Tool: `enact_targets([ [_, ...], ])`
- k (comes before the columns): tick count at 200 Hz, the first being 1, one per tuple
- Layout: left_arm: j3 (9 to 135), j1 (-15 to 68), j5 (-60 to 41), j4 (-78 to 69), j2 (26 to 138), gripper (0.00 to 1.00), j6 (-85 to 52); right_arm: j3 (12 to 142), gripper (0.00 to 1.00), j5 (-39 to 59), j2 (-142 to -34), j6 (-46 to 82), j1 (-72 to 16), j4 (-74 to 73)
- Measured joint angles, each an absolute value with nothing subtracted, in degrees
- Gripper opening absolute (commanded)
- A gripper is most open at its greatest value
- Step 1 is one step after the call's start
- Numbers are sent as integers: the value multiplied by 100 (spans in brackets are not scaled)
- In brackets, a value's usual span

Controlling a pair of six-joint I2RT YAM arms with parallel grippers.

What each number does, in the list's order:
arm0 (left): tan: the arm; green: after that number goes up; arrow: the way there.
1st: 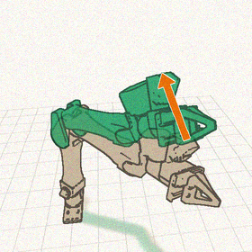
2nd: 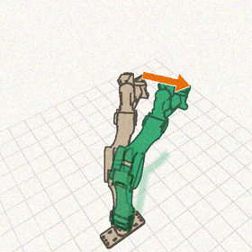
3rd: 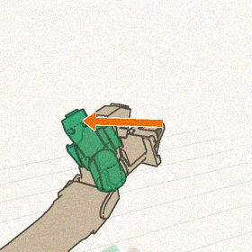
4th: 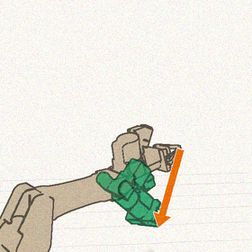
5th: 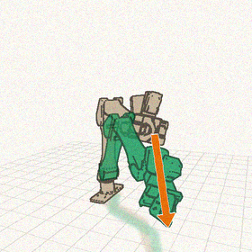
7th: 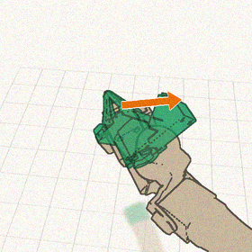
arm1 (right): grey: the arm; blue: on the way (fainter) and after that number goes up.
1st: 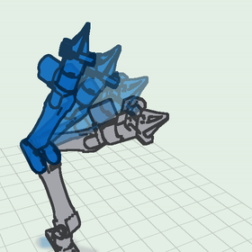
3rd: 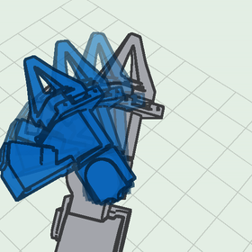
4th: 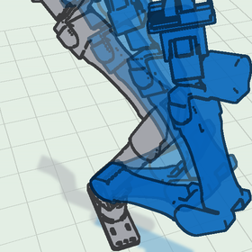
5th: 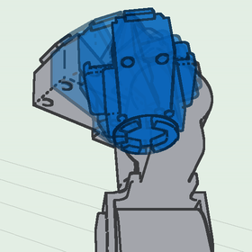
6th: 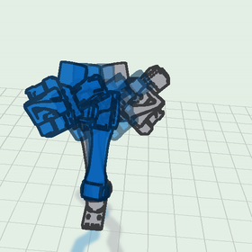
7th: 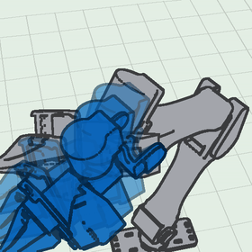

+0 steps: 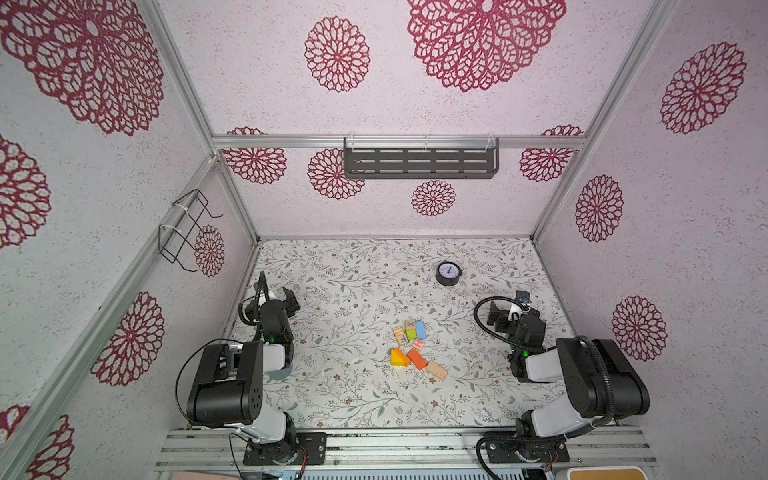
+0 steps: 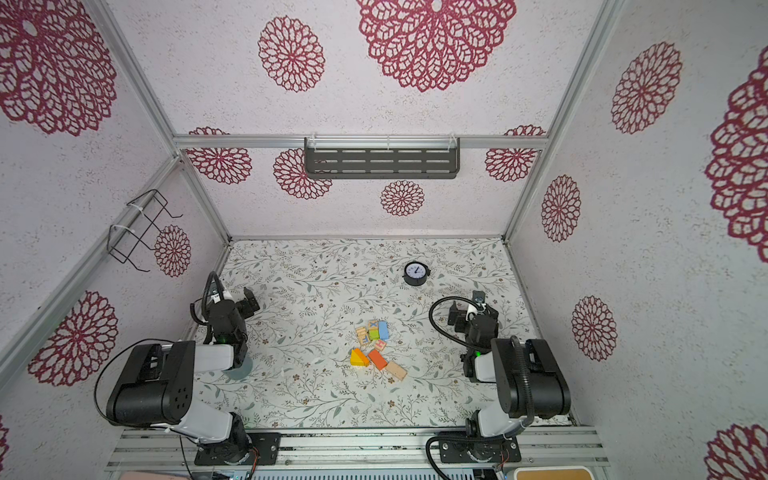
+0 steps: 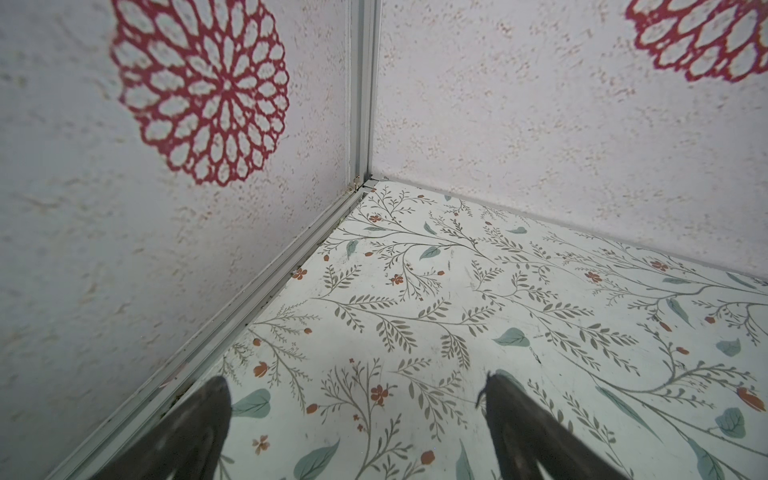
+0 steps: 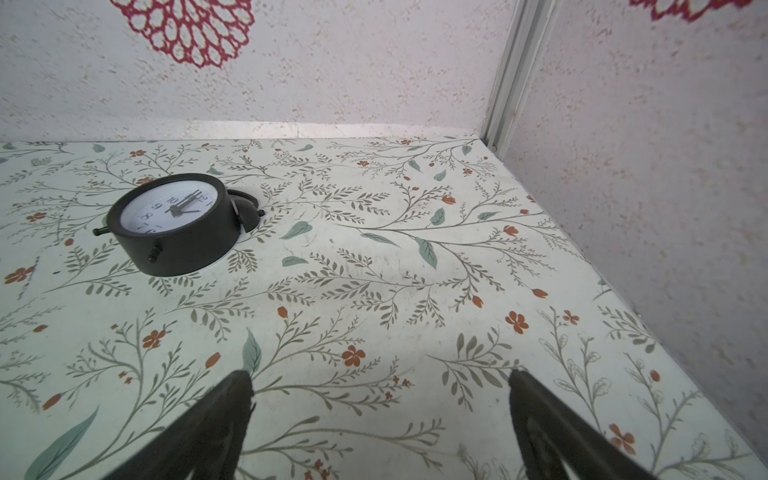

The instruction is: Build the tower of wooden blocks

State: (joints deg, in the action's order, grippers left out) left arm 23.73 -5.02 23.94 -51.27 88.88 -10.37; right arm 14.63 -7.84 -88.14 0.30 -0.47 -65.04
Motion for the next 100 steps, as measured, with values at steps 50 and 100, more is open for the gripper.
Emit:
enact_targets([
  [50, 3151, -454, 2609, -3238, 7994, 97, -1177, 2178, 94, -1188, -7454, 436, -47, -4554],
  [100, 5227, 84, 2475, -491, 7454, 97, -1737, 2947, 92, -1334, -6316, 1074, -165, -2502],
])
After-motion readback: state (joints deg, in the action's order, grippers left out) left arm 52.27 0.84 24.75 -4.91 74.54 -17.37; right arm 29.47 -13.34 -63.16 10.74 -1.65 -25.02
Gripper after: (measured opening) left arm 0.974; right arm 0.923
